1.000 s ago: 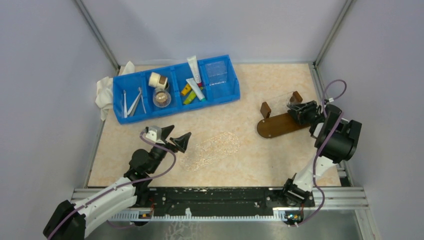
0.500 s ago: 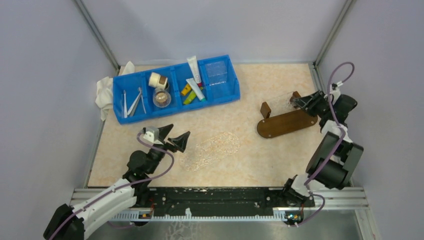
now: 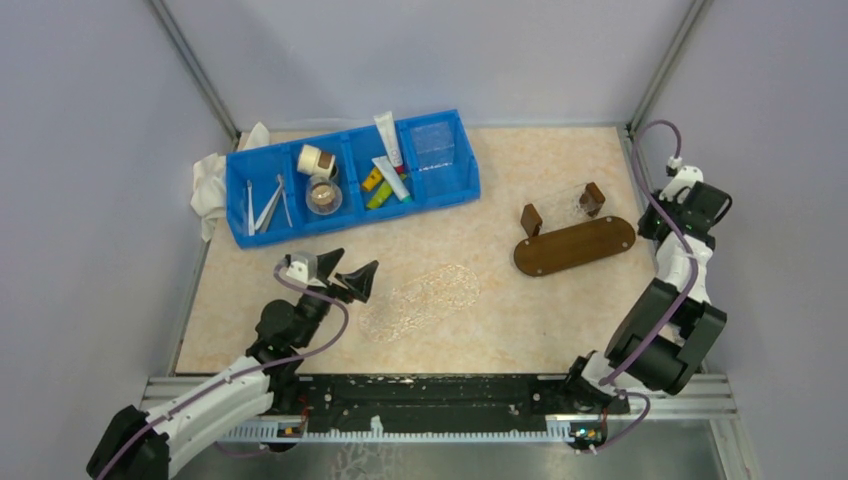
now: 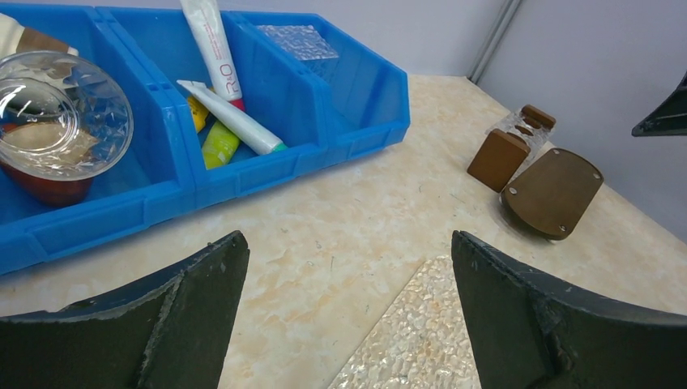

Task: Prepare toiletry sets of a toothbrush and toothpaste on the tray
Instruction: Adjust the tray at the center of the board.

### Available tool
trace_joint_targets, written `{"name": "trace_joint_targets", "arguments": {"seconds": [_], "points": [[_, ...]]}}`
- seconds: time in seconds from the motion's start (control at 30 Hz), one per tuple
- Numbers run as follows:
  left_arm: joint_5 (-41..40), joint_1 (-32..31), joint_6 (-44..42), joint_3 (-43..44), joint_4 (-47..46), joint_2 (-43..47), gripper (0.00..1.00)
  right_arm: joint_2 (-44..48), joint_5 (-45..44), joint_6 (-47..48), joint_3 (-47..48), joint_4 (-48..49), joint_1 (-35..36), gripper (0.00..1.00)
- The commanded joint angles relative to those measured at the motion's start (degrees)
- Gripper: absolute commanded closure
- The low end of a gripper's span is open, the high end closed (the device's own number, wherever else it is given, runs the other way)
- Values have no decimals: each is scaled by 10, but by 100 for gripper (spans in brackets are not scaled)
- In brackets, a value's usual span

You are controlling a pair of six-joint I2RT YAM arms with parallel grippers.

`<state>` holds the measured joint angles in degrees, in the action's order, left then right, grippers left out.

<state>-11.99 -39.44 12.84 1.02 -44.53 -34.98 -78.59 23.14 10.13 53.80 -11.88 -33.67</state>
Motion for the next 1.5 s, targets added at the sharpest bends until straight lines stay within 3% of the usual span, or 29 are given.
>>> {"name": "trace_joint_targets", "arguments": {"seconds": [0.0, 0.33, 0.77, 1.47], "points": [[-10, 2, 6, -60, -8, -3, 1, -49, -111, 67, 32, -31, -4, 97], [-28, 1, 18, -67, 1, 14, 1, -127, -214, 80, 52, 2, -4, 96], [-29, 1, 20, -74, 5, 24, 1, -211, -178, 66, 93, -25, 13, 93], [-33, 2, 22, -75, 6, 25, 1, -246, -143, 57, 114, -49, 56, 92]]}}
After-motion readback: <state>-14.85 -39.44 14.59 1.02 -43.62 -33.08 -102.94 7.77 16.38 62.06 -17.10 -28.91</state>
